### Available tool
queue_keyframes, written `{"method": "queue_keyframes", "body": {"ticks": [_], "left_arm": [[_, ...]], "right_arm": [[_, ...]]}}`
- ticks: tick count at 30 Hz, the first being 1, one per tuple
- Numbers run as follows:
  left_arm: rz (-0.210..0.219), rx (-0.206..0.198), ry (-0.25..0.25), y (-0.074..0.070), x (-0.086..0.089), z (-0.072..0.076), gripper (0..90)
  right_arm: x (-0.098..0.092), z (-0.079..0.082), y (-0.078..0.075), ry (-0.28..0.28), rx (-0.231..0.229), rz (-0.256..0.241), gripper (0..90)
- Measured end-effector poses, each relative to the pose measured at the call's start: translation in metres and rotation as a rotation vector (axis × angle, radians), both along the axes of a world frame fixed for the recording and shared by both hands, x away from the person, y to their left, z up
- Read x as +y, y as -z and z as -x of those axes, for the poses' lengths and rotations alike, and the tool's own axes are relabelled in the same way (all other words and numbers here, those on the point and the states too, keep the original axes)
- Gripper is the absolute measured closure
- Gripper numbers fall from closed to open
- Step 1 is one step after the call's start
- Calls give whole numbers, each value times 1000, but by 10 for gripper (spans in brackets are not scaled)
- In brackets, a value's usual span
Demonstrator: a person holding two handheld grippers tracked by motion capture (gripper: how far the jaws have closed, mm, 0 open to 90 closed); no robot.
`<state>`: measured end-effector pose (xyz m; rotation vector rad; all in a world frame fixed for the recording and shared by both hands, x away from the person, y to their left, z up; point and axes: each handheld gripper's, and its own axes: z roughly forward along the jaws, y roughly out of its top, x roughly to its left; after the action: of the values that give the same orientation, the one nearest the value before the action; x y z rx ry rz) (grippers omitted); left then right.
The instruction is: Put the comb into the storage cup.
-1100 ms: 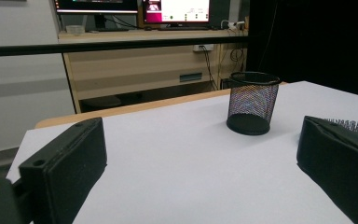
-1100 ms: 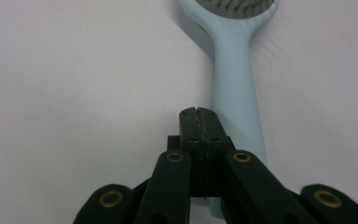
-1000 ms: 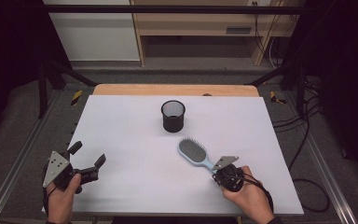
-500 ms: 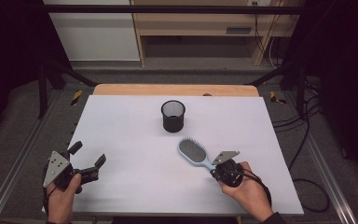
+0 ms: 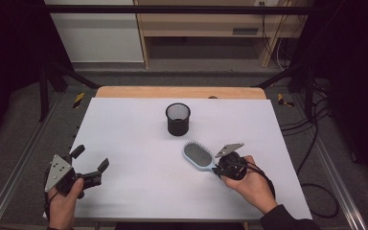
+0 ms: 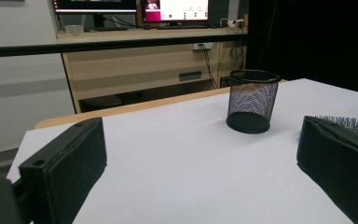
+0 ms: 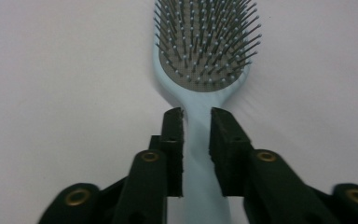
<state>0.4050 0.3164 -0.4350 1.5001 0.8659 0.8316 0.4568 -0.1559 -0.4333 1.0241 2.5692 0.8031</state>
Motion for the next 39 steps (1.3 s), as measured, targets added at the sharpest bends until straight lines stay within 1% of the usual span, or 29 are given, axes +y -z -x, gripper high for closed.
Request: {"method": "queue_keyframes", "body": {"ticks": [1,4,7,8,9,10,11,12,13,15,16,17,18,19,20,22,28,33,39], "left_arm": [[1,0,0,0,0,0,13],[-1,1,-1,0,-1,0,13],[-4,3,-1,1,-2,1,13],[-5,4,-1,1,-2,1,14],[-6,5,0,1,-2,1,14],[-8,5,0,1,-2,1,13],[-9,6,1,1,-3,1,13],[-8,6,1,1,-3,0,13],[-9,7,1,1,-3,0,13],[-7,8,1,1,-2,0,13],[-7,7,2,1,-2,0,13],[-3,7,2,1,-2,0,13],[-3,7,2,1,-2,0,13],[-4,8,2,2,-2,0,13],[-4,8,2,2,-2,0,13],[-5,9,2,2,-2,0,13],[-12,13,5,2,-3,-1,13],[-11,13,5,2,-3,-1,13],[-8,12,4,2,-3,-1,13]], "right_arm": [[0,-1,0,4,3,-3,680],[1,-5,-1,7,5,-14,552],[2,-10,-2,14,3,-18,450],[4,-12,-1,19,10,-25,381],[4,-12,-1,19,10,-25,381],[4,-13,-1,20,15,-25,346],[6,-15,1,22,16,-20,289],[6,-15,1,22,16,-20,289],[8,-17,3,28,18,-12,219],[10,-19,6,36,16,-6,167],[10,-19,6,36,16,-6,167],[12,-22,8,36,25,-4,127],[12,-23,9,39,33,-4,110],[12,-23,9,39,33,-4,110],[13,-25,10,48,39,-7,88],[13,-27,11,51,46,-10,71],[14,-33,14,70,68,-9,73],[15,-35,16,73,78,-10,71],[20,-35,17,52,79,-7,72]]}}
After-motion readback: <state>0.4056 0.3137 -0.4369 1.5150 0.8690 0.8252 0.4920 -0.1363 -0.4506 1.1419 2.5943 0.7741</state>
